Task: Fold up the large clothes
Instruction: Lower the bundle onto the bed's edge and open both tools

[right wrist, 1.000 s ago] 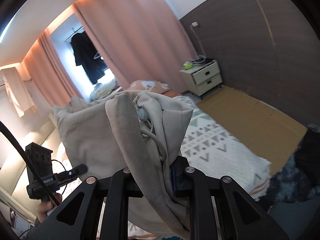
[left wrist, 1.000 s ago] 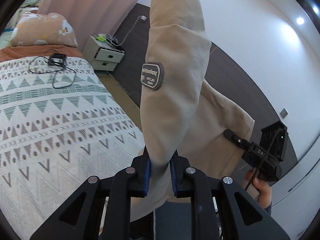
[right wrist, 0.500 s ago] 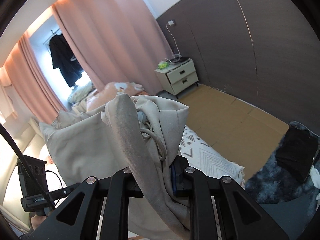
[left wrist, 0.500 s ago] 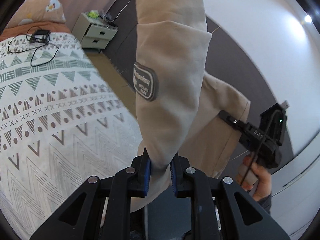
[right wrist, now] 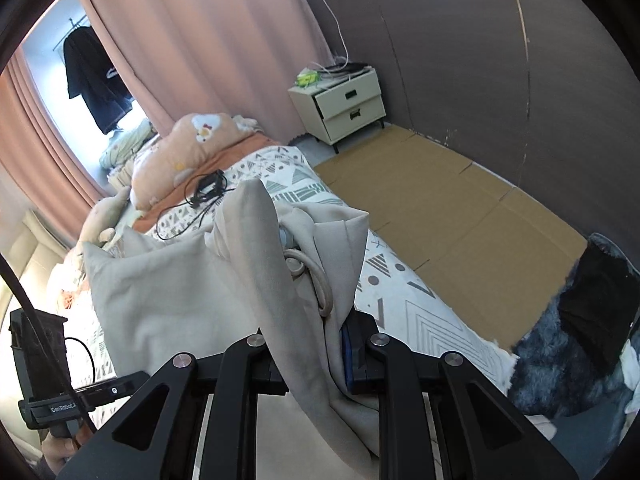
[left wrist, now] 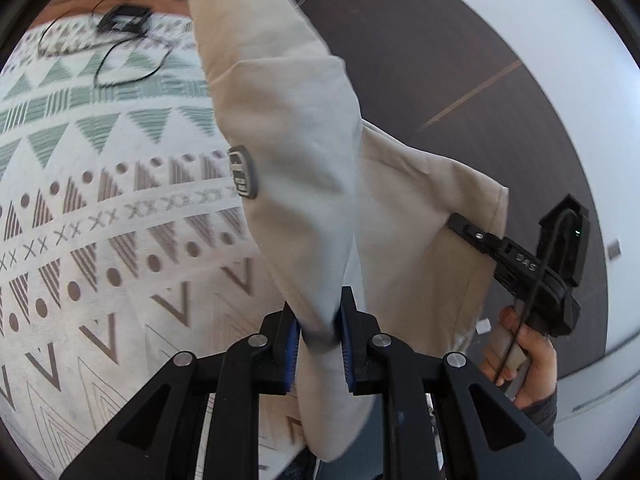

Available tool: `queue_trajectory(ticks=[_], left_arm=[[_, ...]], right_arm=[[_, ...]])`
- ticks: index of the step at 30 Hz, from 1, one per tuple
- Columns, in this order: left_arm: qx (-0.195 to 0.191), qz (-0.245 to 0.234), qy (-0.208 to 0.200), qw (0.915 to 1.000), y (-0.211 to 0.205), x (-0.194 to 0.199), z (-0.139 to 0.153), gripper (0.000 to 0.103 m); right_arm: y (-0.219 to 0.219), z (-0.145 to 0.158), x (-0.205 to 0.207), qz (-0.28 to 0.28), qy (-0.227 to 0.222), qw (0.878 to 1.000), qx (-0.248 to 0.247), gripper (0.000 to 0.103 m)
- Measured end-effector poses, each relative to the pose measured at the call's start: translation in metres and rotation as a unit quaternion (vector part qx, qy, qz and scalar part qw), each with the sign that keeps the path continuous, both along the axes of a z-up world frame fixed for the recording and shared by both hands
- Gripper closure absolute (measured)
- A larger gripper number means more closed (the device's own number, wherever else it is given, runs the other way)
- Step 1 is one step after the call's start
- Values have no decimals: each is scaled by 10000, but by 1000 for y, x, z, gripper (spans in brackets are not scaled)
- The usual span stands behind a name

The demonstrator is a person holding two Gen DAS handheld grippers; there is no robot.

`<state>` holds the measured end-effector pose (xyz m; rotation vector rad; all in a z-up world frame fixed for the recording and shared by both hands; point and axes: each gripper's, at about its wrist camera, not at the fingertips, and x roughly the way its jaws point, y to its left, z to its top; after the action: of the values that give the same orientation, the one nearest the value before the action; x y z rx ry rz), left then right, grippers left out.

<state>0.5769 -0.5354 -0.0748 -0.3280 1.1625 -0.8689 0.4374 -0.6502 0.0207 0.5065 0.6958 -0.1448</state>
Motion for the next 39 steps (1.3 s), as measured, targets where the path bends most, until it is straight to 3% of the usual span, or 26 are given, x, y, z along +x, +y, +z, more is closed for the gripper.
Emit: queue_trajectory(ticks=[5, 8, 9, 10, 12, 20, 25, 29, 32, 36, 39], left_arm=[[464, 38, 350, 9983, 0, 27, -36, 76], [640, 130, 502, 9966, 7, 31, -52, 66], [637, 125, 502, 9966, 9, 31, -55, 58], [621, 109, 501, 9968, 11, 29, -57, 42], [582, 103, 491, 9970, 15, 26, -57, 24], [755, -5, 174, 9970, 21, -1, -52, 24], [738, -47, 199, 9971, 26, -2, -62, 24], [653, -62, 163, 9977, 21, 1, -71, 24], [670, -98, 161, 9976, 15, 3, -79, 34], [685, -152, 219, 9973, 8, 7, -89, 47], [578, -58, 418, 9974, 5, 14, -97, 61]], right_arm=[[-12, -22, 37, -51, 373, 9986, 382, 81], [-22, -34, 50, -158, 709, 9958, 565, 64], [-24, -33, 49, -189, 710, 9961, 490, 52], [-30, -29, 45, -210, 663, 9966, 442, 35], [-36, -21, 37, -288, 592, 9968, 456, 25], [-52, -18, -62, -843, 311, 9957, 210, 25], [-67, -48, -133, -1572, 364, 9858, 456, 25], [-65, -83, -145, -1909, 557, 9761, 878, 27], [-64, -103, -137, -1977, 723, 9704, 1185, 38], [-73, -116, -127, -1890, 626, 9681, 1524, 55], [-79, -125, -125, -1894, 606, 9676, 1557, 78]])
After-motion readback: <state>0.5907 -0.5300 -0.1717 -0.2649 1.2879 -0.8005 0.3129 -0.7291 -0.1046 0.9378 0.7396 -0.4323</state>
